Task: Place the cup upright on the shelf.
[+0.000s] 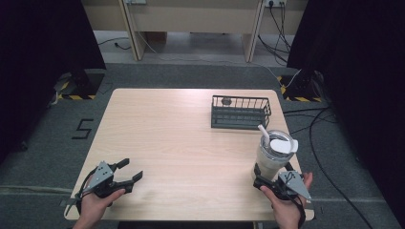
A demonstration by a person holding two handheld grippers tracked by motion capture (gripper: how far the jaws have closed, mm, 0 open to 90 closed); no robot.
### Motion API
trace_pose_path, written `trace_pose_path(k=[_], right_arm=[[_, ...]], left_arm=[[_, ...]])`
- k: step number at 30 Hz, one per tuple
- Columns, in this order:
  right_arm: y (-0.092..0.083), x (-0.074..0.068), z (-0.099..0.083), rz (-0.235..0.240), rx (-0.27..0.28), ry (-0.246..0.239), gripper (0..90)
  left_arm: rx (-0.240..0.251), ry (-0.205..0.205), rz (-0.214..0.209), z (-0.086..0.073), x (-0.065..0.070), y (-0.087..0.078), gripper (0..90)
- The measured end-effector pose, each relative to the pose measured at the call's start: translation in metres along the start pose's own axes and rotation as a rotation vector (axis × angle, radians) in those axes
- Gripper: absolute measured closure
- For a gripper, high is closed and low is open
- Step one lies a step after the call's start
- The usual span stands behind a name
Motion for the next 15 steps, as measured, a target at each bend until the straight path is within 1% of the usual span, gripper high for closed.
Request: trace_pose_path(k=[10, 15], right_arm=[[0.016, 0.005, -0.002, -0.009, -0.004, -0.008, 0.6], [0.020, 0.008, -0.002, -0.021, 0.019, 0.007, 6.8]], left_arm=[[-0.001, 0.002, -0.001, 0.000, 0.000, 0.000, 23.3], [-0.002, 0.001, -0.002, 0.000, 0.000, 0.000, 23.3]])
Point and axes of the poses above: each handheld gripper's, and its own axes: y roughly forward along the jaws, z roughly out of its top, x roughly to its right, the point moved 4 cm from there along y, roughly forward along the jaws, and after that the axes turned 12 degrees about z, right-handed, at the moved point
